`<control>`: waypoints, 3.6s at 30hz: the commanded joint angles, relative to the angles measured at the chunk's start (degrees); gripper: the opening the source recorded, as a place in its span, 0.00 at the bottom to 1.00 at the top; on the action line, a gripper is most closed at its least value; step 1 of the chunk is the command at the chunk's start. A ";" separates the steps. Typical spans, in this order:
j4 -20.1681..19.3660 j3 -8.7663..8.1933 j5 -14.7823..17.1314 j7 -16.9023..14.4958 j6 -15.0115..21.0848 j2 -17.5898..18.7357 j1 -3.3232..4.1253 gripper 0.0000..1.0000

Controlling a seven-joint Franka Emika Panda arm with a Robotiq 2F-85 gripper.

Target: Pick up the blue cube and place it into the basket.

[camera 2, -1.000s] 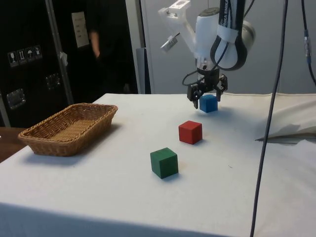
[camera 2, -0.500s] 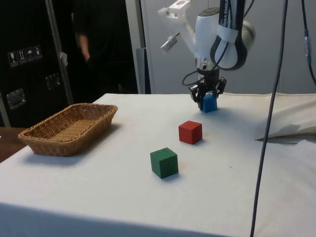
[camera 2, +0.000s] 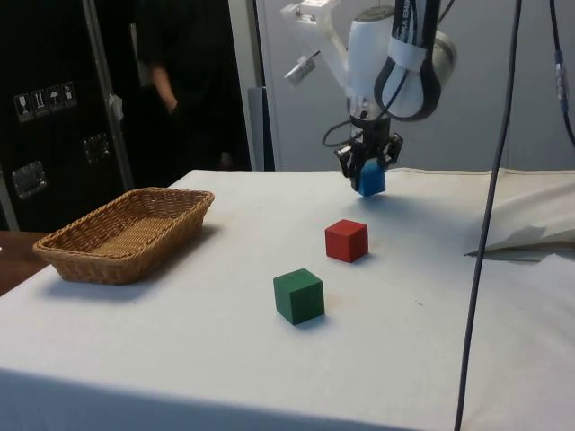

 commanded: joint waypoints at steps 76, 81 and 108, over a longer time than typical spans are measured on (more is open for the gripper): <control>27.73 10.77 4.64 3.38 -26.13 -1.38 0.74 0.00; 29.45 11.57 5.44 2.52 -27.27 -0.52 0.63 0.00; 40.22 13.75 15.93 -11.00 -34.49 5.44 0.52 0.00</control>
